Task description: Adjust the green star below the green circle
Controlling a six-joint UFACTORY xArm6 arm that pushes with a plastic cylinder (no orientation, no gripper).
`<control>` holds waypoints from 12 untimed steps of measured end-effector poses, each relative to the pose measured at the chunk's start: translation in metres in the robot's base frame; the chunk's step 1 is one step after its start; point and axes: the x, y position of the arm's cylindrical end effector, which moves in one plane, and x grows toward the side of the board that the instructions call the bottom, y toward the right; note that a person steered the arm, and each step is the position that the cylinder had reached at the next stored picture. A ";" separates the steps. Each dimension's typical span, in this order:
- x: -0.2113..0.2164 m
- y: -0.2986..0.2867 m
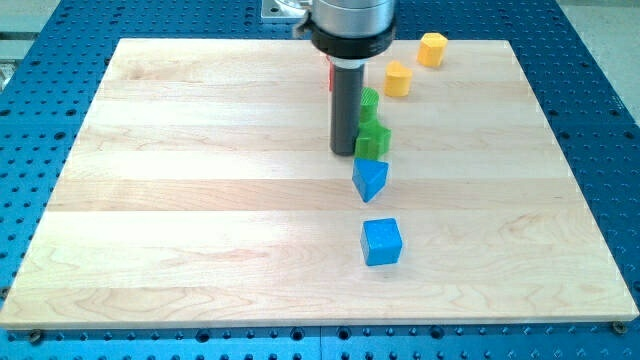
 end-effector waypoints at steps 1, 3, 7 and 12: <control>0.000 -0.016; 0.011 0.007; -0.006 0.121; 0.001 0.147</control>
